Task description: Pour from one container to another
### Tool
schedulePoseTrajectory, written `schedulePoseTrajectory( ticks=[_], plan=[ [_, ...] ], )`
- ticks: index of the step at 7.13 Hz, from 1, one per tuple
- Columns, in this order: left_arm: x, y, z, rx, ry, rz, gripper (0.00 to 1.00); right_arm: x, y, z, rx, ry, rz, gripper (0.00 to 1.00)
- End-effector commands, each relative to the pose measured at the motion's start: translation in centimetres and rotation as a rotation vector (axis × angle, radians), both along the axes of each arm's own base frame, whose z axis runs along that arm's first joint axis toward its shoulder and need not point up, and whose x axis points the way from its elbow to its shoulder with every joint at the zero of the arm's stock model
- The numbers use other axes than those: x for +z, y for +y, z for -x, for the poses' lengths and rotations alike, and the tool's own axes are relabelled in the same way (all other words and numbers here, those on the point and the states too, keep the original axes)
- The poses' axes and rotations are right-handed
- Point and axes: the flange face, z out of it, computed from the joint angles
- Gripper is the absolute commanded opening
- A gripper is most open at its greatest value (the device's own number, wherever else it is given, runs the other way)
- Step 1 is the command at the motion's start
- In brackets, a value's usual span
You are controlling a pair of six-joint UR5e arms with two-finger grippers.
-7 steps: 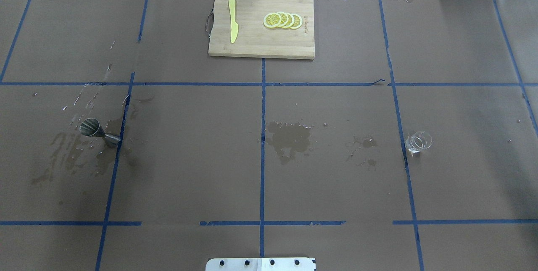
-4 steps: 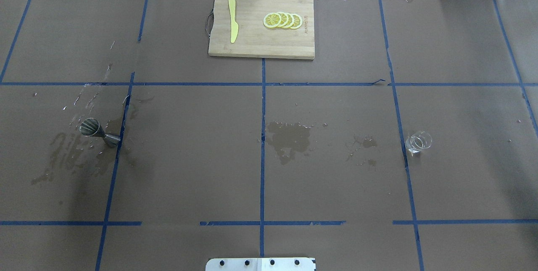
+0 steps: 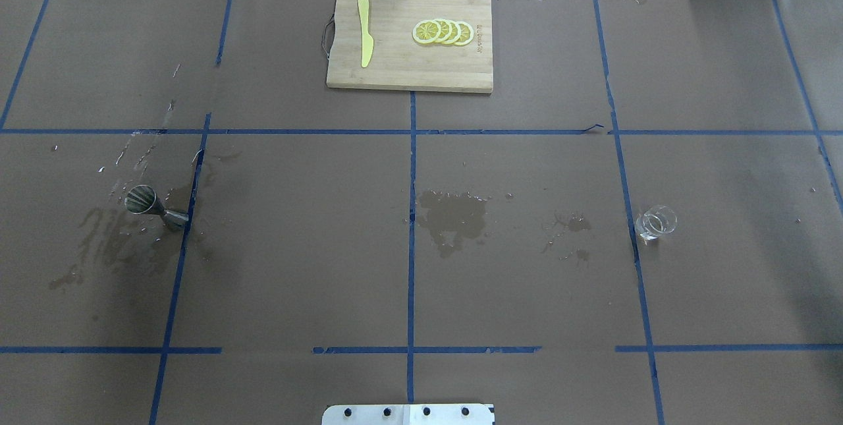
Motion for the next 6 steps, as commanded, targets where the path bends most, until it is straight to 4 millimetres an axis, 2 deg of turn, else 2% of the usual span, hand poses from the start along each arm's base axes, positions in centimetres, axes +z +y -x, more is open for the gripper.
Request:
schedulePoseTrajectory(
  ticks=[1,3,5,6],
  plan=[
    [-3.2,1.3,-0.8,-0.028,0.065,-0.113,1.00,-0.4,-0.2,0.0,0.003,-0.001,-0.007,1.00],
    [-6.0,2.0,-3.6,-0.093,0.169,-0.098,1.00,-0.5,-0.2,0.0,0.007,-0.003,-0.003,1.00],
    [-9.3,2.9,-11.3,-0.177,0.285,-0.048,1.00,-0.7,-0.2,0.0,0.016,-0.005,0.001,1.00],
    [-10.9,4.3,-14.3,-0.216,0.324,-0.018,1.00,-0.7,-0.2,0.0,0.016,-0.005,0.001,1.00]
  ],
)
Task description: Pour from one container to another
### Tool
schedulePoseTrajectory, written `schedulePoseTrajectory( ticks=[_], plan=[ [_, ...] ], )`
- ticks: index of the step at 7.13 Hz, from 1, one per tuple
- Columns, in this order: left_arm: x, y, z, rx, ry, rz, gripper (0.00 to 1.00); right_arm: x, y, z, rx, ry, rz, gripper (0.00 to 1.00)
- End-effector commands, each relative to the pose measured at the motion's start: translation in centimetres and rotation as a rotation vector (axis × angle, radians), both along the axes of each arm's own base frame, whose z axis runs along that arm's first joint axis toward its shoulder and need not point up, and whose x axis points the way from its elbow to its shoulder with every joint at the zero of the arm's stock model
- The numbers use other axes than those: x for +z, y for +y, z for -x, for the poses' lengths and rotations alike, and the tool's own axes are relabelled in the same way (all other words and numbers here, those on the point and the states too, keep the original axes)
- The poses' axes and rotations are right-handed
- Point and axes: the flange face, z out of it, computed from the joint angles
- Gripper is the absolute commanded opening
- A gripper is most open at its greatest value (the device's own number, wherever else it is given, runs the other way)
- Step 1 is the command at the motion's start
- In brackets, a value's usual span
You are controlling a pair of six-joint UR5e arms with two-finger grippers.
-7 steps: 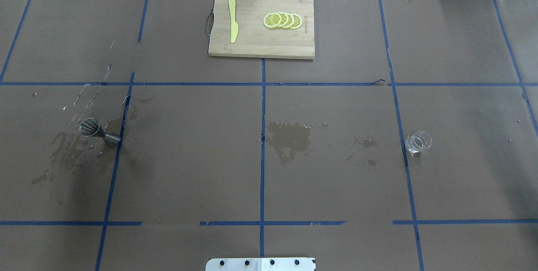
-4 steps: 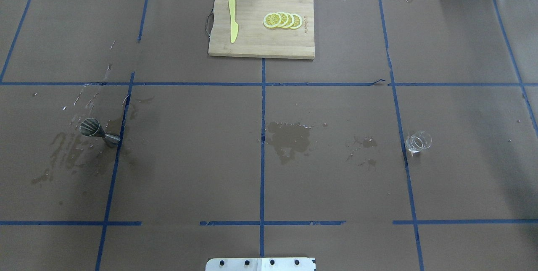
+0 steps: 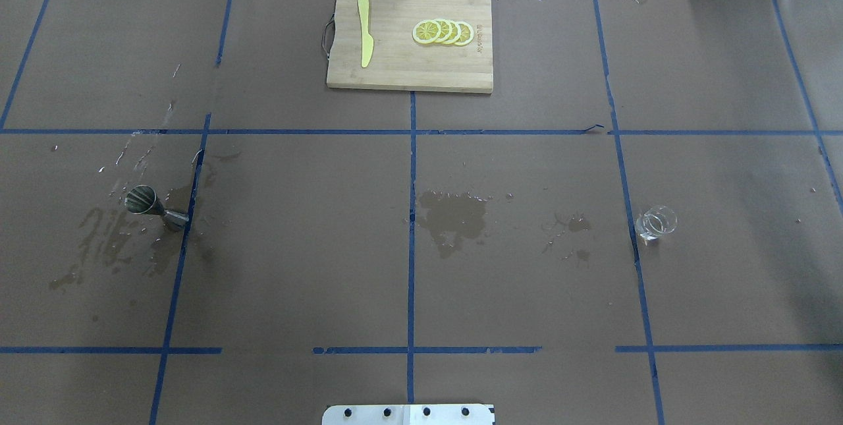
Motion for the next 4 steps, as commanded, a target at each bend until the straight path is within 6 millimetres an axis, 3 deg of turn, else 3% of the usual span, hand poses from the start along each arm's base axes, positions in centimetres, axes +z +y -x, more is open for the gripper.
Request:
schedulePoseTrajectory(
  ticks=[1,2,4],
  plan=[
    [-2.5,3.3,-6.3,-0.087,0.082,0.045,1.00,-0.1,0.0,-0.1,0.003,-0.001,-0.001,1.00],
    [-1.9,5.2,-8.5,-0.125,0.133,0.046,1.00,-0.1,0.1,-0.1,0.003,-0.001,-0.001,1.00],
    [-1.9,8.7,-17.2,-0.244,0.200,0.086,1.00,-0.1,0.1,-0.1,0.005,-0.001,-0.001,1.00]
  ],
)
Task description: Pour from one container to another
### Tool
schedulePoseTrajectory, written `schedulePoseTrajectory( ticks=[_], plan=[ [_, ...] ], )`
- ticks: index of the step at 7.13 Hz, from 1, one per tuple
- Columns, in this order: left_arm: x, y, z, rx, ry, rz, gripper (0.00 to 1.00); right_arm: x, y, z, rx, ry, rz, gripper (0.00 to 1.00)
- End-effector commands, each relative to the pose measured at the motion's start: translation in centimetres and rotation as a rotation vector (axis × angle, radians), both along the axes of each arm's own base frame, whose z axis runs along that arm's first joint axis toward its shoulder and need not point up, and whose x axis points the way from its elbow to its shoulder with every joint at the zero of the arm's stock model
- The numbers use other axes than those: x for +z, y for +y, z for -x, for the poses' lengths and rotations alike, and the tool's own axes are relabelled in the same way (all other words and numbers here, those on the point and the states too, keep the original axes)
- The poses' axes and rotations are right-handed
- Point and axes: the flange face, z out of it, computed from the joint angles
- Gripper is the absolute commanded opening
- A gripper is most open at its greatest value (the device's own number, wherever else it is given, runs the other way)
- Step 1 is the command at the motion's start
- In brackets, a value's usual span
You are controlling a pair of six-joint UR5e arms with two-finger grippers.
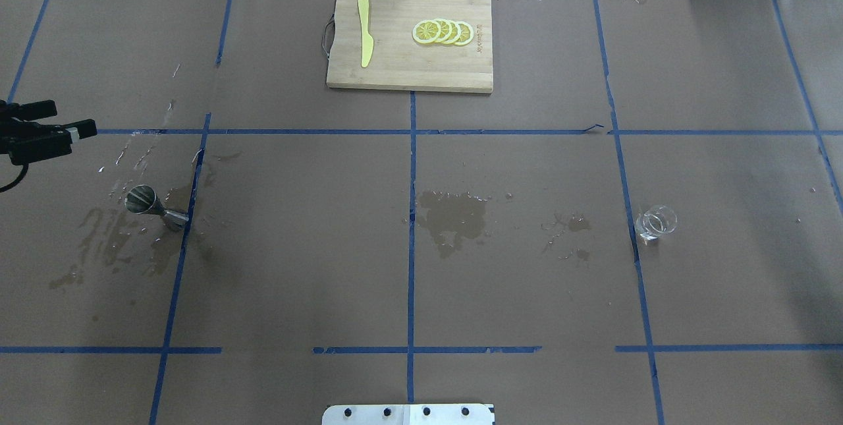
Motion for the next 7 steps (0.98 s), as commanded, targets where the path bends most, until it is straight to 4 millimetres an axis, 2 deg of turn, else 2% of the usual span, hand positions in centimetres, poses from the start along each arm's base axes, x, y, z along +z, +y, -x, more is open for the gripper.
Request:
schedulePoseTrajectory(
  ticks=[1,2,3,5,7],
  plan=[
    [0.2,4.4,-7.7,-0.122,0.046,0.032,1.00,0.0,0.1,-0.1,0.001,0.000,0.000,1.00],
    [0.8,5.6,-9.5,-0.170,0.037,0.038,1.00,-0.2,0.1,-0.1,0.001,0.000,-0.003,1.00],
    [2.3,6.4,-10.7,-0.239,0.009,0.038,1.00,-0.2,0.0,-0.1,0.001,0.000,-0.003,1.00],
    [4.2,7.1,-11.4,-0.347,-0.024,0.028,1.00,-0.2,0.0,-0.1,0.001,0.000,-0.003,1.00],
    [5.1,8.8,-13.2,-0.361,-0.019,0.040,1.00,-0.1,0.0,0.0,0.001,0.000,-0.002,1.00]
  ],
)
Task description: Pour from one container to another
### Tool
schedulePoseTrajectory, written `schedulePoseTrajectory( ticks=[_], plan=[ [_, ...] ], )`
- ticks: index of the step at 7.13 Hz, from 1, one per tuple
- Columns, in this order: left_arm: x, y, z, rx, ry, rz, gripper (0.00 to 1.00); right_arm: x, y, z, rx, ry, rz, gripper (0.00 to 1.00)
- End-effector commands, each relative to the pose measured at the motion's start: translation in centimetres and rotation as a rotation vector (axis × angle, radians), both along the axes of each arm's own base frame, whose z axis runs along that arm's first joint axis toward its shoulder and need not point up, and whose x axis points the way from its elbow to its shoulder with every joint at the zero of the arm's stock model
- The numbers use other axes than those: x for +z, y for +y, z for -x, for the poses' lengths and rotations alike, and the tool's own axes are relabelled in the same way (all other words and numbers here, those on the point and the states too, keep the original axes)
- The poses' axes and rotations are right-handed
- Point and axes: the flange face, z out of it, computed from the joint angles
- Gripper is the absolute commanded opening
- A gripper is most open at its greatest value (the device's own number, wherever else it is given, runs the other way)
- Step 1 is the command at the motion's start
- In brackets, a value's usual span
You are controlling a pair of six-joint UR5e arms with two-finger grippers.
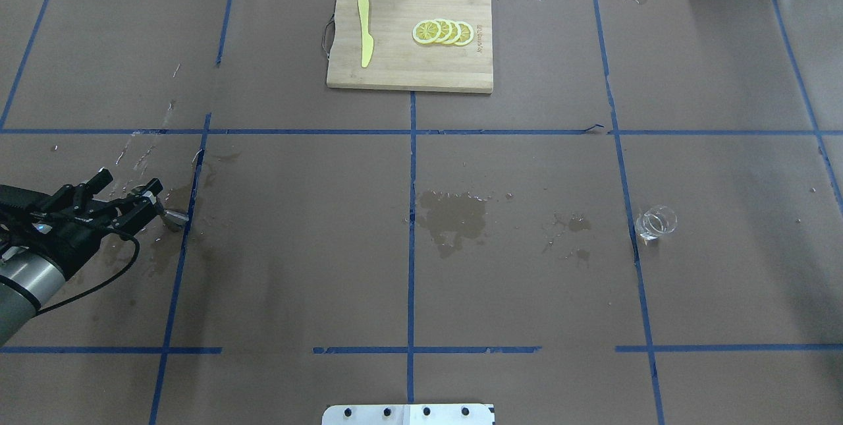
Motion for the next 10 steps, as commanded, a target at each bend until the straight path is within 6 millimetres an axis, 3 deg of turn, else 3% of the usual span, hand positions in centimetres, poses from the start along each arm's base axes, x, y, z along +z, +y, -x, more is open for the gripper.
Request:
schedulePoseTrajectory(
  ticks=[1,4,8,10],
  plan=[
    [1.3,1.5,-1.7,-0.016,-0.011,0.003,1.00,0.2,0.1,0.0,0.000,0.000,0.004,1.00],
    [3.1,2.2,-3.0,-0.019,-0.033,0.013,1.00,0.0,0.1,-0.1,0.002,0.000,0.001,1.00],
    [5.1,1.9,-6.3,-0.013,-0.040,0.032,1.00,0.0,0.1,-0.1,0.002,0.000,0.001,1.00],
    [5.5,1.9,-6.7,-0.013,-0.046,0.035,0.99,0.0,0.1,-0.1,0.002,0.000,0.001,1.00]
  ],
)
